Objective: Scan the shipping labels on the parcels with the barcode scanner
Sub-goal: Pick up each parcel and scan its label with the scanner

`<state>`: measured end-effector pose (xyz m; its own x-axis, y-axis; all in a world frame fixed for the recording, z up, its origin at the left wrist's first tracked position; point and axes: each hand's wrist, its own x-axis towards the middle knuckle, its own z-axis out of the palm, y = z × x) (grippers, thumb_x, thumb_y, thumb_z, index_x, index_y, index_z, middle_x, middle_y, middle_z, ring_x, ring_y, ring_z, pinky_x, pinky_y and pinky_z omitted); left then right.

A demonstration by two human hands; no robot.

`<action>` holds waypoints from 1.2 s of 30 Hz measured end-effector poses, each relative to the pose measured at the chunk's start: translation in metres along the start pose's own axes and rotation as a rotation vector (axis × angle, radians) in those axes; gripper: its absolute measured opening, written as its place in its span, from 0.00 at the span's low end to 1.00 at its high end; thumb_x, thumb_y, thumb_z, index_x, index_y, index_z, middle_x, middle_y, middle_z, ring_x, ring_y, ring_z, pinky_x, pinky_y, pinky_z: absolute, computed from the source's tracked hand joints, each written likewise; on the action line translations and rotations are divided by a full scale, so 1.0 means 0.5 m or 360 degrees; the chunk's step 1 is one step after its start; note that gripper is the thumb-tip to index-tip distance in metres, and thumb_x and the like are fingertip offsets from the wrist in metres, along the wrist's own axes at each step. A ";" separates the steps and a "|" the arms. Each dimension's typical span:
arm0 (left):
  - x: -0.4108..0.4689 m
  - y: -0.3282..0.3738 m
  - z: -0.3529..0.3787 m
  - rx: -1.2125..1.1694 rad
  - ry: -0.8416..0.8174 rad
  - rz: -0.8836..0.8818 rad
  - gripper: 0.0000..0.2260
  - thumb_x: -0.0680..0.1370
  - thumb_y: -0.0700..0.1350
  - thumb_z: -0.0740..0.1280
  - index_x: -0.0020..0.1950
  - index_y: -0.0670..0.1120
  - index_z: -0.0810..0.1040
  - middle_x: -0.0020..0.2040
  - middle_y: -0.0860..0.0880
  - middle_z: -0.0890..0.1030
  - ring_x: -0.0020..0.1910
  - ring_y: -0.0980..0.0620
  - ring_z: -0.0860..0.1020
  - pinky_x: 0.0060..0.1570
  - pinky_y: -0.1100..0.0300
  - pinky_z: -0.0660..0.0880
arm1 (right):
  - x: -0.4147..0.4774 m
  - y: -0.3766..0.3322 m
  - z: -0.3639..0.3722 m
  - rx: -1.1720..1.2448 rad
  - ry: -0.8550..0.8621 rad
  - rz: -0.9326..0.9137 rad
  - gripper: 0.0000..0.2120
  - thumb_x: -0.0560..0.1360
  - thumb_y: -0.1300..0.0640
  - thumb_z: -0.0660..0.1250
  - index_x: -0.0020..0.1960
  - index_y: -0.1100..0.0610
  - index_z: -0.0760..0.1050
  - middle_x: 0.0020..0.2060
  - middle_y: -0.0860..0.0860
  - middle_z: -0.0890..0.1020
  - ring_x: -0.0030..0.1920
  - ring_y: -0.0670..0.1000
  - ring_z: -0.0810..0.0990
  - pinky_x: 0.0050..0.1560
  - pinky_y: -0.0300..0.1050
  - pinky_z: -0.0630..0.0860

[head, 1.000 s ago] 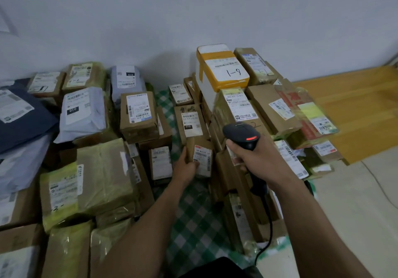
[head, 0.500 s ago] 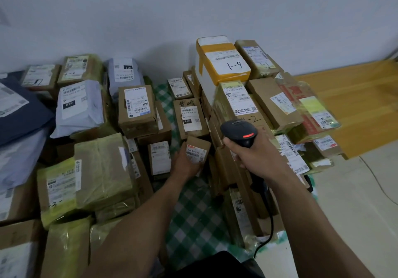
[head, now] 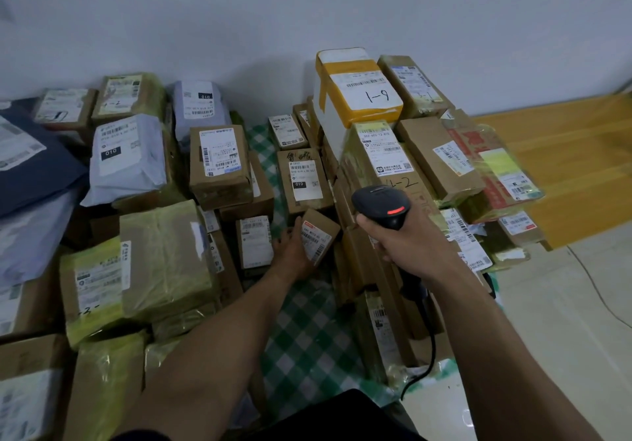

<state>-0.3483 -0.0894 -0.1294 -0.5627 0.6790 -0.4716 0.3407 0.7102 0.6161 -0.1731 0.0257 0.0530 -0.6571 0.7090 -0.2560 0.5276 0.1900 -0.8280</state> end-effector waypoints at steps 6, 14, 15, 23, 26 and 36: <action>0.021 -0.014 0.020 -0.0037 0.0114 0.0026 0.41 0.78 0.51 0.73 0.84 0.54 0.51 0.80 0.43 0.53 0.79 0.37 0.56 0.77 0.40 0.60 | -0.006 -0.007 0.005 -0.0004 0.0022 0.0038 0.42 0.62 0.28 0.74 0.72 0.41 0.68 0.54 0.50 0.85 0.51 0.50 0.83 0.55 0.54 0.83; 0.023 -0.007 0.040 -0.0371 0.0337 -0.0077 0.31 0.82 0.43 0.68 0.82 0.46 0.58 0.77 0.42 0.69 0.71 0.48 0.73 0.70 0.60 0.69 | -0.020 -0.022 0.001 -0.0027 0.0032 0.0071 0.51 0.59 0.27 0.73 0.77 0.45 0.64 0.57 0.51 0.84 0.59 0.56 0.84 0.62 0.60 0.81; 0.024 -0.003 0.042 -0.0380 0.0260 -0.0088 0.34 0.80 0.41 0.70 0.81 0.46 0.57 0.76 0.44 0.70 0.71 0.47 0.72 0.71 0.56 0.69 | -0.020 -0.022 0.001 -0.0028 0.0025 0.0068 0.53 0.59 0.26 0.74 0.78 0.46 0.63 0.58 0.51 0.84 0.59 0.57 0.84 0.62 0.61 0.81; 0.051 -0.018 0.032 -0.0537 0.0066 0.0011 0.39 0.75 0.47 0.75 0.80 0.50 0.57 0.72 0.53 0.70 0.71 0.53 0.70 0.70 0.57 0.67 | -0.019 -0.019 0.014 -0.0056 0.0034 0.0119 0.57 0.67 0.30 0.75 0.84 0.46 0.49 0.71 0.48 0.76 0.67 0.55 0.79 0.69 0.61 0.76; -0.004 -0.004 0.016 -0.0550 0.0376 0.0133 0.27 0.77 0.40 0.72 0.73 0.51 0.68 0.68 0.51 0.74 0.70 0.51 0.73 0.69 0.56 0.69 | -0.019 -0.019 0.011 -0.0036 0.0038 0.0097 0.59 0.62 0.25 0.73 0.83 0.46 0.53 0.71 0.49 0.77 0.67 0.55 0.79 0.69 0.59 0.76; -0.065 -0.086 0.006 0.0033 0.0362 -0.0398 0.23 0.85 0.54 0.58 0.81 0.55 0.62 0.85 0.49 0.45 0.83 0.41 0.40 0.81 0.39 0.44 | -0.046 -0.039 0.070 -0.0096 0.0016 -0.0116 0.35 0.72 0.38 0.76 0.73 0.48 0.70 0.76 0.51 0.69 0.78 0.52 0.67 0.76 0.55 0.68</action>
<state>-0.3425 -0.1415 -0.1424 -0.7837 0.4260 -0.4520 0.1848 0.8547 0.4852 -0.1871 -0.0180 0.0576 -0.6896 0.6987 -0.1906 0.5102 0.2819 -0.8125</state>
